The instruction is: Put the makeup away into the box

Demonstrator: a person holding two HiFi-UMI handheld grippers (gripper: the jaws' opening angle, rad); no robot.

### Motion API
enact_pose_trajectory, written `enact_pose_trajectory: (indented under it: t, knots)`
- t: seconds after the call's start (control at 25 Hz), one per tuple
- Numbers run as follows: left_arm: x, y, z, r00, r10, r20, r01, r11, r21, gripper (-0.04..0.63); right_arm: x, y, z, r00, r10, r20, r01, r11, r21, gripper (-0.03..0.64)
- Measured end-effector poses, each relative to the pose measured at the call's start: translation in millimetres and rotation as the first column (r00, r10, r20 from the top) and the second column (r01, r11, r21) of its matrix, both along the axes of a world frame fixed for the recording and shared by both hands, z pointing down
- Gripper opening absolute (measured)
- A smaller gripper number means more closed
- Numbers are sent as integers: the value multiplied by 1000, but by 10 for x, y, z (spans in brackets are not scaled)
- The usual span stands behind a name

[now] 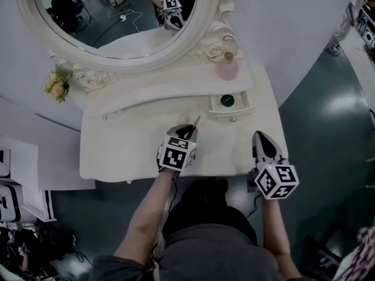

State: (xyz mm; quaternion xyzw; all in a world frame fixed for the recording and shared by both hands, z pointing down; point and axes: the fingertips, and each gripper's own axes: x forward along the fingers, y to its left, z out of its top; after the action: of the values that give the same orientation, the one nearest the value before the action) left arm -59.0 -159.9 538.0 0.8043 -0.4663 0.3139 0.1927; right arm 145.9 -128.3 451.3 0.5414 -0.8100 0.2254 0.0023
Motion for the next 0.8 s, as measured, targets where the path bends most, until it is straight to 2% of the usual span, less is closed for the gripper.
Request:
enact_pose_trajectory:
  t: [0.32,0.52,0.8]
  knots:
    - [183,-179,-371,996,66,58,-72,992,108,49,96,54,-105,1000,6,1,-6,1000,31,3]
    - [348,-319,-544,995,98,36,-102,985,138,49,158,51,-162,1000,19,2,-19,999,48,5]
    - [663,-553,-702,971,227,70,-236,957,170,49,213,15,-191,998,57,-6,-57,997,56,5]
